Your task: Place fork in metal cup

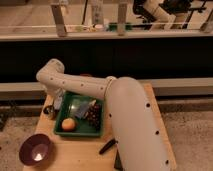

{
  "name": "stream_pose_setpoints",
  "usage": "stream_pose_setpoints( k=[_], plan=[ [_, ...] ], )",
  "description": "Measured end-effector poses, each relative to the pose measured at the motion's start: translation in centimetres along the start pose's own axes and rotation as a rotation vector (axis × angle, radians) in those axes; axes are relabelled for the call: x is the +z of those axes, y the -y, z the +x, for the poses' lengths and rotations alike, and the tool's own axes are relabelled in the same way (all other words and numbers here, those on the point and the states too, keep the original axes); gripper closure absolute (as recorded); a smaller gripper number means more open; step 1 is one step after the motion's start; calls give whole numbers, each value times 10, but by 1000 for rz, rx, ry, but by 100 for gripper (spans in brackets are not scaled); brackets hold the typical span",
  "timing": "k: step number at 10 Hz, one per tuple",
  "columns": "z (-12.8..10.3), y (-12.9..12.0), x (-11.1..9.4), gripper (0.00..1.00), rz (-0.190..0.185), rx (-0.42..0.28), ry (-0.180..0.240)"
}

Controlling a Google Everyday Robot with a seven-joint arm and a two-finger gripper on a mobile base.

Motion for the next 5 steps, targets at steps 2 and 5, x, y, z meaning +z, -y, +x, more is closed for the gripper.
stream_pose_setpoints(
  k=[2,5],
  plan=[
    [-4,3,0,97,4,-12,-2],
    [-9,6,2,97,7,-43,-6]
  ],
)
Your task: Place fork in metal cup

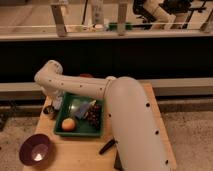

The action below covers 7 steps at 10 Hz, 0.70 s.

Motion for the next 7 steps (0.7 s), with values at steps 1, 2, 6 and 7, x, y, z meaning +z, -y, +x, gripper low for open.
stream_pose_setpoints(
  k=[1,2,6,7],
  plan=[
    [-2,1,1,97,-3,-15,3],
    [-5,2,5,97,-12,-35,13],
    [-27,15,8,97,-19,-102,74],
    [-27,13,8,93,-18,-103,79]
  ],
)
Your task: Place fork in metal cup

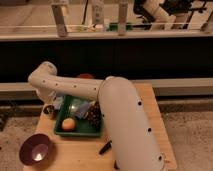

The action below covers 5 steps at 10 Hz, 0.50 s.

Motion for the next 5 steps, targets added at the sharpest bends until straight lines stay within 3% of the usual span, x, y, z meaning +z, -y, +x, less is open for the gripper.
stream_pose_setpoints(
  k=[5],
  plan=[
    [-1,-1,-6,44,17,20,2]
  ],
)
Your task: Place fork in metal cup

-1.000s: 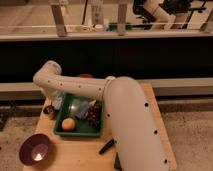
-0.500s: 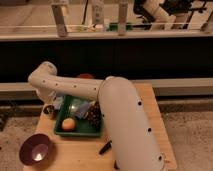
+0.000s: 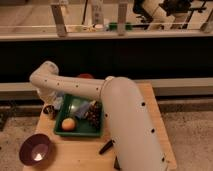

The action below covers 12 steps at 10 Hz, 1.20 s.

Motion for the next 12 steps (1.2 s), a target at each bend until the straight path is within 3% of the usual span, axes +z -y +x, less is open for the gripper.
stream_pose_setpoints(
  k=[2,3,7,12],
  plan=[
    [5,-3,-2,23,-1,42,-13],
    [8,-6,-4,20,8,54,-19],
    [10,-5,-8,20,32,68,-16],
    [11,-6,-8,20,36,78,-13]
  ],
)
